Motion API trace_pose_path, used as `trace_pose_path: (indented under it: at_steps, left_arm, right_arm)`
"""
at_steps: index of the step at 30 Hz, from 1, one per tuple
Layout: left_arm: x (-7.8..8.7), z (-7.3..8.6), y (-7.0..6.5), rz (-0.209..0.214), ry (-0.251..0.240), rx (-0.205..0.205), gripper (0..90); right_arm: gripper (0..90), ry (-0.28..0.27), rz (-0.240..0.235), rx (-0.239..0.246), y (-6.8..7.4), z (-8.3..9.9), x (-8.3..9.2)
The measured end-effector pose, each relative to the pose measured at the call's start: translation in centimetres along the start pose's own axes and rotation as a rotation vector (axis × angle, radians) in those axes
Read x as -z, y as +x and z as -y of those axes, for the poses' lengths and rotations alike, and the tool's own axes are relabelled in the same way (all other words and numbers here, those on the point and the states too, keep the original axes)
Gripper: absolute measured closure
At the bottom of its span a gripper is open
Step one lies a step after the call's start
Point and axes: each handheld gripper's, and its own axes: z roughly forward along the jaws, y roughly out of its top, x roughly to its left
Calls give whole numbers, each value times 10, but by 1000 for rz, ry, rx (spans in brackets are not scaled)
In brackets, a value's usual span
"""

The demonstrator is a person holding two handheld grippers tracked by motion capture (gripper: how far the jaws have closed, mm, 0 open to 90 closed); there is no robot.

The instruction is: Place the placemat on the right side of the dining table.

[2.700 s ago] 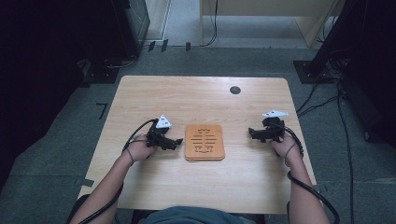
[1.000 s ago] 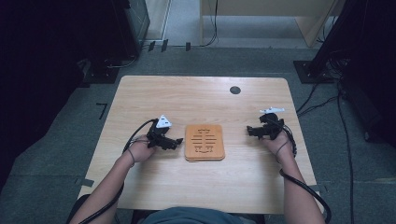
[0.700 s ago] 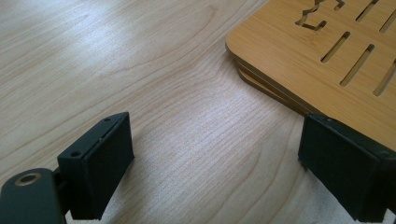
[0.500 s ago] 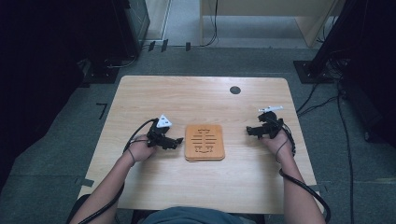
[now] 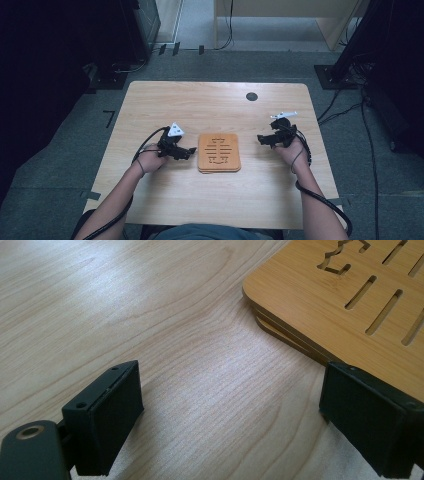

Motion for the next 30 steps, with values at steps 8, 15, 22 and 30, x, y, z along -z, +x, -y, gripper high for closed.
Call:
trace_pose_path:
  at_steps: [8, 15, 22, 30]
  left_arm:
    - [0, 0, 0, -1, 0, 2, 93]
    - [0, -1, 2, 2, 4, -3, 93]
    - [-1, -1, 2, 3, 3, -1, 93]
    - [-2, -2, 3, 8, 2, -2, 93]
  right_arm:
    - [0, 5, -29, 27, 12, -4, -3]
    - [0, 9, -56, 48, 24, -6, -5]
    - [0, 10, -74, 71, 32, -8, -6]
    - [0, 24, -86, 96, 42, -10, -9]
